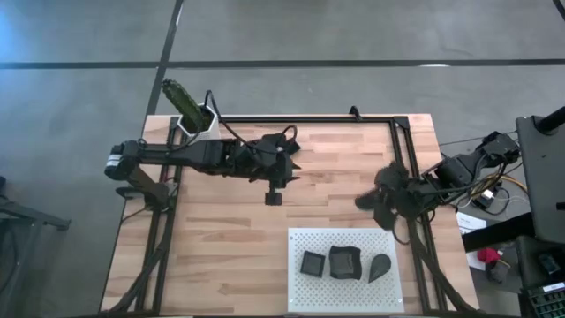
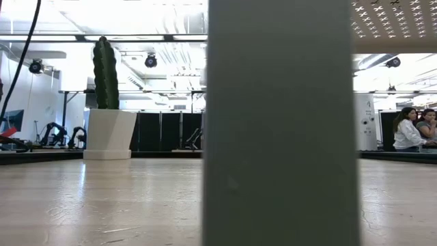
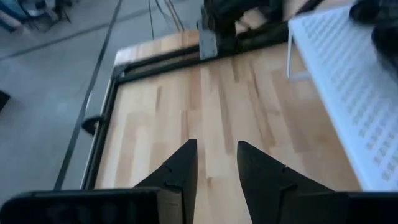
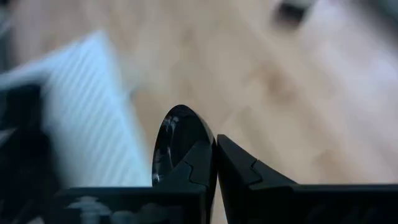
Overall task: Pick & Place Mini shaped plates
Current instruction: Stack the drop-shaped plate on top of the drop-shaped plate on the shelf
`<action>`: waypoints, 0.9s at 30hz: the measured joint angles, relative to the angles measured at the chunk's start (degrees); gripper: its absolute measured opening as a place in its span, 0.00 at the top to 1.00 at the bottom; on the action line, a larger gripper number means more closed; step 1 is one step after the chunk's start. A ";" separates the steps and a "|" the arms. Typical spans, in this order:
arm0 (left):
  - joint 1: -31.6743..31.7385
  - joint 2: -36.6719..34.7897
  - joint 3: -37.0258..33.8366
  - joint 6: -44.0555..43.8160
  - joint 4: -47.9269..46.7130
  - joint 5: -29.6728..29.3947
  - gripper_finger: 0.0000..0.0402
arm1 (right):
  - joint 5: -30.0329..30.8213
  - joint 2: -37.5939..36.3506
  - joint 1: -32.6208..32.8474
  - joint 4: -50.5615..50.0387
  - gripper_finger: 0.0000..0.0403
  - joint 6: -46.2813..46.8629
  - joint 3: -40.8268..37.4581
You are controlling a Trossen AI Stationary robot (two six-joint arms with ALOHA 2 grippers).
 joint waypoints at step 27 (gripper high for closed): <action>0.34 6.44 -0.72 -9.43 36.63 -0.17 0.73 | 63.83 2.01 -0.02 19.24 0.97 -1.48 -6.19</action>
